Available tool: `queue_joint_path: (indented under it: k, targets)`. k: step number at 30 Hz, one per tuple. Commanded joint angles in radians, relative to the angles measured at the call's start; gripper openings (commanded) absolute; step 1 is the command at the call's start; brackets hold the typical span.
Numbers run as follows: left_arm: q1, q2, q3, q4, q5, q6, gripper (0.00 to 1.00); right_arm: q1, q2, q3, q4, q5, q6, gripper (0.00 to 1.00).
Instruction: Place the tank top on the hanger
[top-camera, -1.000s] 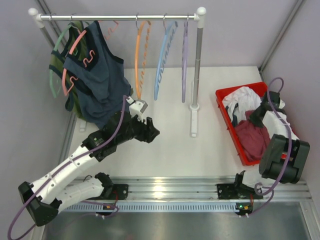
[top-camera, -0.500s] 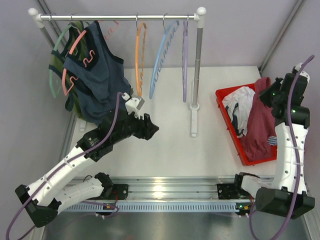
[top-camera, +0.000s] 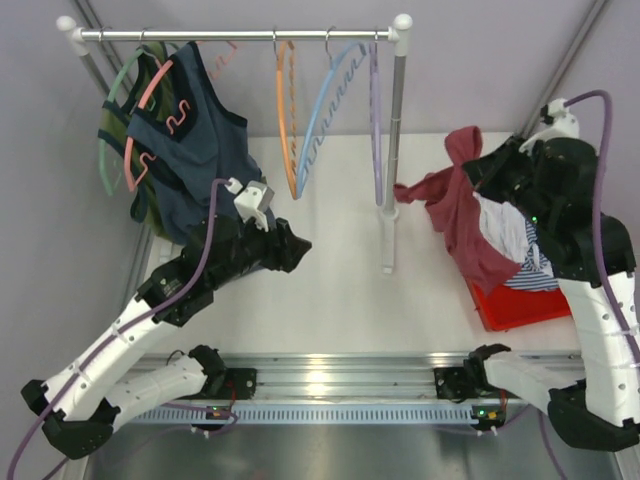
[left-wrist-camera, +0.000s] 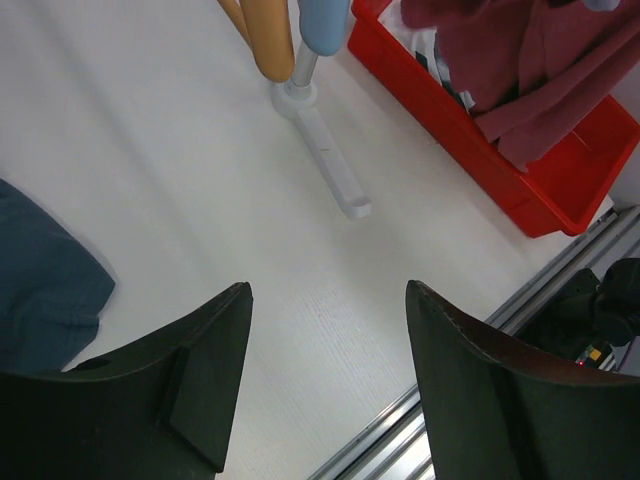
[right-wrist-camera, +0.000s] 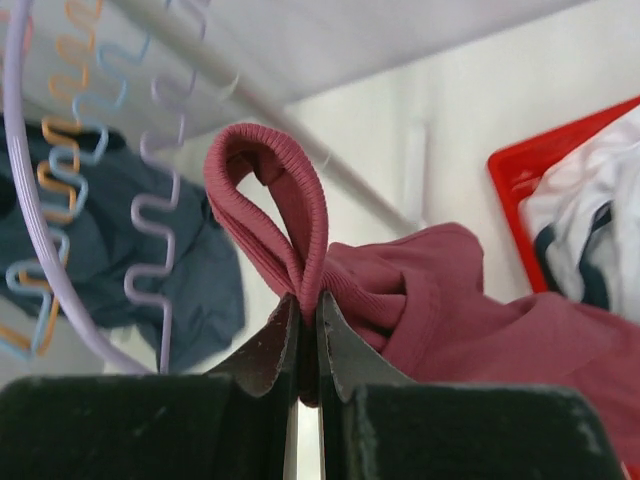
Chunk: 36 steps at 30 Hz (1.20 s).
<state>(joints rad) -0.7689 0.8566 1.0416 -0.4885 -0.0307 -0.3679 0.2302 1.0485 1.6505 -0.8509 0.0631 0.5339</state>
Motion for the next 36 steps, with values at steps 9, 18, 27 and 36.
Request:
queue_joint_path:
  k: [9,18,27,36]
  targets:
    - [-0.003,-0.073,-0.052,0.013,-0.071,-0.111,0.69,0.685,-0.127,-0.567,0.282,0.317,0.224,0.00]
    - [-0.003,-0.140,-0.349,0.131,-0.025,-0.285,0.72,1.090,0.010,-0.912,0.586,0.354,0.314,0.00]
    - [-0.004,0.059,-0.614,0.572,0.219,-0.373,0.72,1.212,-0.247,-1.187,0.403,0.428,0.567,0.03]
    - [-0.004,0.502,-0.468,0.778,0.388,-0.252,0.69,1.213,-0.538,-1.213,0.125,0.524,0.655,0.00]
